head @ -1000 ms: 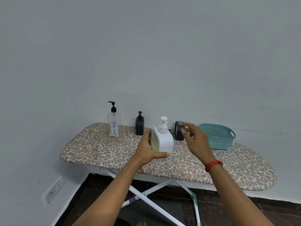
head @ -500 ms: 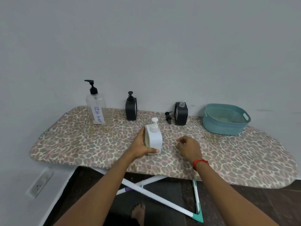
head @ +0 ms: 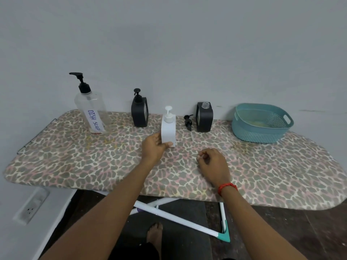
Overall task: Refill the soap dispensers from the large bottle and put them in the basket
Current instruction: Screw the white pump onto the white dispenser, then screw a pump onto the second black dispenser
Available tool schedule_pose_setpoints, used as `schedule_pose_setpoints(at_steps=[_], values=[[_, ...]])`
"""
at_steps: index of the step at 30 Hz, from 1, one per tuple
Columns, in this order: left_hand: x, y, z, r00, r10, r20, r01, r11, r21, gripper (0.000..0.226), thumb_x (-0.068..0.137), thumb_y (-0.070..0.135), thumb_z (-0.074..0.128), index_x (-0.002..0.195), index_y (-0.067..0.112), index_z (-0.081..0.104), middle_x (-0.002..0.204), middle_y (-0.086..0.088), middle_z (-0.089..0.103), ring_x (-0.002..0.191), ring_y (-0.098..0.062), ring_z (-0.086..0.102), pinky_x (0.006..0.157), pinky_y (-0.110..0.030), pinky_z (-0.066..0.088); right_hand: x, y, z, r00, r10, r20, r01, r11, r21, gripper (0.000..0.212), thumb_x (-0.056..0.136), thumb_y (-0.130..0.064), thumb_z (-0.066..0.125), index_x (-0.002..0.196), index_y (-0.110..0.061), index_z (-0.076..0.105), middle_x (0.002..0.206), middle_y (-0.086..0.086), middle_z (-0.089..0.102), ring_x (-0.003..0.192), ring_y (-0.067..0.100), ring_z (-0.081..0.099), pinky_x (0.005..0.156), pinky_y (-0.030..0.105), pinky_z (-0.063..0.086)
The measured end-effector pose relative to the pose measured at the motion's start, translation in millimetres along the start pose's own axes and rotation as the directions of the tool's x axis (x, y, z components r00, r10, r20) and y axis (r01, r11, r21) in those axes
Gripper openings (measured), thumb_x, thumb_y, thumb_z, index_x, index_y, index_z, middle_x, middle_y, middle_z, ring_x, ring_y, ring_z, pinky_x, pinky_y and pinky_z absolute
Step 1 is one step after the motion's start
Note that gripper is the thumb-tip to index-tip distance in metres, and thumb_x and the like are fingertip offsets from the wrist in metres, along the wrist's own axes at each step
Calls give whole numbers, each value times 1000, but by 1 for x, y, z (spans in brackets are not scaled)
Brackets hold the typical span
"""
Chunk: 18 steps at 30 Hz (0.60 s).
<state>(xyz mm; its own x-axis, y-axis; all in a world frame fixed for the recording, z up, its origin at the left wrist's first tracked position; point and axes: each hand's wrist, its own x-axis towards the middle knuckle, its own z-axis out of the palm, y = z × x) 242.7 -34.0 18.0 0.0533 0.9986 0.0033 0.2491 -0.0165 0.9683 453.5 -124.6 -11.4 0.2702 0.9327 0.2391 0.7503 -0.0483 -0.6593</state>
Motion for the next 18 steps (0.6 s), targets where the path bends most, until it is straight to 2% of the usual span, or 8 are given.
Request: schedule_pose_setpoints(at_steps=[4, 7, 10, 13, 18], values=[[52, 9, 22, 998, 31, -61, -27, 997, 73, 59, 85, 3, 82, 139, -3, 59, 136, -19, 66, 124, -32, 66, 106, -41, 54, 1, 3, 2, 1000, -13, 2, 13, 1000, 6, 10, 90, -26, 65, 99, -25, 69, 86, -12, 56, 83, 11, 54, 83, 34, 49], [83, 7, 31, 996, 38, -78, -27, 990, 135, 51, 87, 9, 82, 134, -1, 63, 132, -18, 69, 121, -33, 68, 103, -46, 55, 1, 7, 4, 1000, -14, -1, 14, 1000, 8, 13, 91, -29, 64, 102, -26, 68, 88, -13, 56, 85, 10, 53, 84, 33, 49], [90, 4, 30, 996, 50, -69, -41, 992, 123, 52, 88, 4, 79, 136, 0, 60, 135, -18, 67, 124, -31, 65, 106, -39, 53, 2, 10, 6, 1000, -20, 2, 20, 1000, 8, 14, 91, -29, 63, 103, -27, 68, 88, -13, 55, 85, 9, 53, 84, 33, 48], [93, -2, 28, 997, 68, -47, -62, 989, 132, 49, 92, 1, 74, 138, -2, 59, 138, -18, 65, 127, -30, 63, 99, -26, 48, 2, 10, 7, 1000, -21, -3, 21, 1000, 11, 14, 90, -29, 64, 103, -27, 68, 88, -13, 55, 85, 9, 53, 84, 33, 48], [96, -3, 24, 997, 68, -34, -62, 986, 154, 46, 95, 3, 71, 139, -2, 59, 140, -18, 64, 128, -31, 62, 99, -26, 47, 1, 8, 7, 1000, -9, 11, 9, 1000, 3, 15, 90, -30, 64, 104, -29, 67, 89, -14, 55, 86, 9, 53, 84, 32, 48]])
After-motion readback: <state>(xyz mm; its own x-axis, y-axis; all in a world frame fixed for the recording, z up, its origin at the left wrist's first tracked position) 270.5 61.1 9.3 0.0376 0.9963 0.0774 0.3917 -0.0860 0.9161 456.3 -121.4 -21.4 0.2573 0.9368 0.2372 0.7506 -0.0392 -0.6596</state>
